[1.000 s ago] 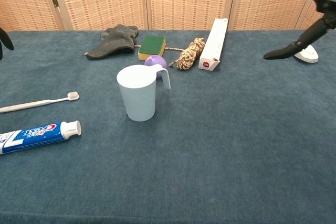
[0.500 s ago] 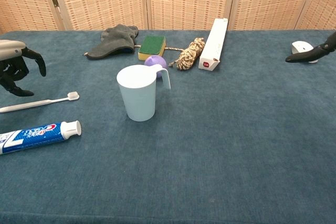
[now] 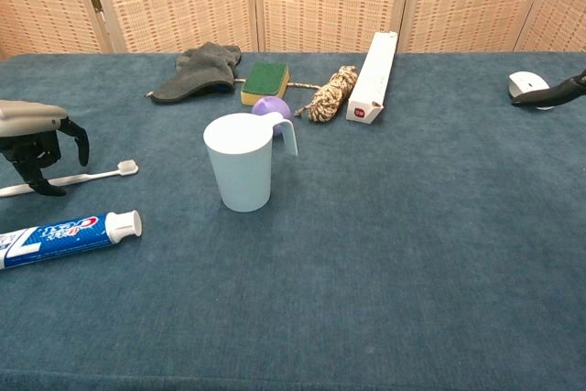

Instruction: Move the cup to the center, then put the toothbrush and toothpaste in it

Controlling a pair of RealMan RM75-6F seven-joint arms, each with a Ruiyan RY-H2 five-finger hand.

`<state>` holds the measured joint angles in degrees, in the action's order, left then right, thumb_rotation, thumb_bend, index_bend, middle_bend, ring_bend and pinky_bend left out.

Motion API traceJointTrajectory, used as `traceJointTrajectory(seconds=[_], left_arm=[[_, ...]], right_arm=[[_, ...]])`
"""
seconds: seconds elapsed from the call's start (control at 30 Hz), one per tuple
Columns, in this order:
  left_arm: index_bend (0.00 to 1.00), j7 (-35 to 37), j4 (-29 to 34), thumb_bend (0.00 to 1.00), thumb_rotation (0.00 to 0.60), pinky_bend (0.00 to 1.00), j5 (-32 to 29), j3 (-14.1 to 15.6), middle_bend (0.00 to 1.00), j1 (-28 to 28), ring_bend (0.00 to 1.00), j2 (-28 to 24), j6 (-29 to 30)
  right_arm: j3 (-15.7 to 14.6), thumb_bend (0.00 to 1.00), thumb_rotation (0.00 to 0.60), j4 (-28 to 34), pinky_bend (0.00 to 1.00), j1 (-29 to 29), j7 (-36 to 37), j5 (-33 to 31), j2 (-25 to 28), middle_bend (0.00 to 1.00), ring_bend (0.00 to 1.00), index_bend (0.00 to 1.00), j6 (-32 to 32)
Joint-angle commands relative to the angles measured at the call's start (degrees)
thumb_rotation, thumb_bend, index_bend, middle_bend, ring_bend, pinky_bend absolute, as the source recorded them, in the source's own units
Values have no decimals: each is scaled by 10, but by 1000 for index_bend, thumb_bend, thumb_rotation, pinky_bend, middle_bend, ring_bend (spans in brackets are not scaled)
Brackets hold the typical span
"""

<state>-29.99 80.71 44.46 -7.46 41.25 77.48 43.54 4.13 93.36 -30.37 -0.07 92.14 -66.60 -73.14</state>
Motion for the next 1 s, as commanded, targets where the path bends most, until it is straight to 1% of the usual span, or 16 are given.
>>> traceJointTrajectory(seconds=[0.03, 0.27, 0.4, 0.7, 0.83, 1.0], left_arm=[[405, -5, -1, 260, 600, 940, -11, 7, 887, 6, 827, 1, 1], [426, -11, 6, 260, 600, 939, -29, 22, 887, 17, 828, -4, 0], [441, -15, 16, 260, 600, 939, -28, 32, 888, 23, 828, -8, 3], [446, -12, 39, 260, 600, 937, -38, 47, 888, 36, 828, -18, 0], [463, 1, 38, 260, 600, 936, -16, 46, 888, 31, 828, -12, 22], [476, 32, 7, 260, 600, 936, 20, 41, 888, 21, 828, 13, 43]], right_arm=[[1, 0, 600, -2, 140, 1, 1, 0, 0, 48, 79, 0, 0], [2, 0, 600, -5, 140, 4, 7, 0, -2, 54, 79, 0, 2], [5, 0, 600, -6, 140, 6, 10, -1, 0, 54, 79, 0, 2], [8, 0, 600, -9, 139, 11, 15, -2, 1, 55, 83, 0, 0], [9, 0, 600, -11, 141, 12, 17, -1, 1, 55, 85, 0, -1], [10, 0, 600, -13, 140, 14, 20, -1, 0, 55, 88, 0, -1]])
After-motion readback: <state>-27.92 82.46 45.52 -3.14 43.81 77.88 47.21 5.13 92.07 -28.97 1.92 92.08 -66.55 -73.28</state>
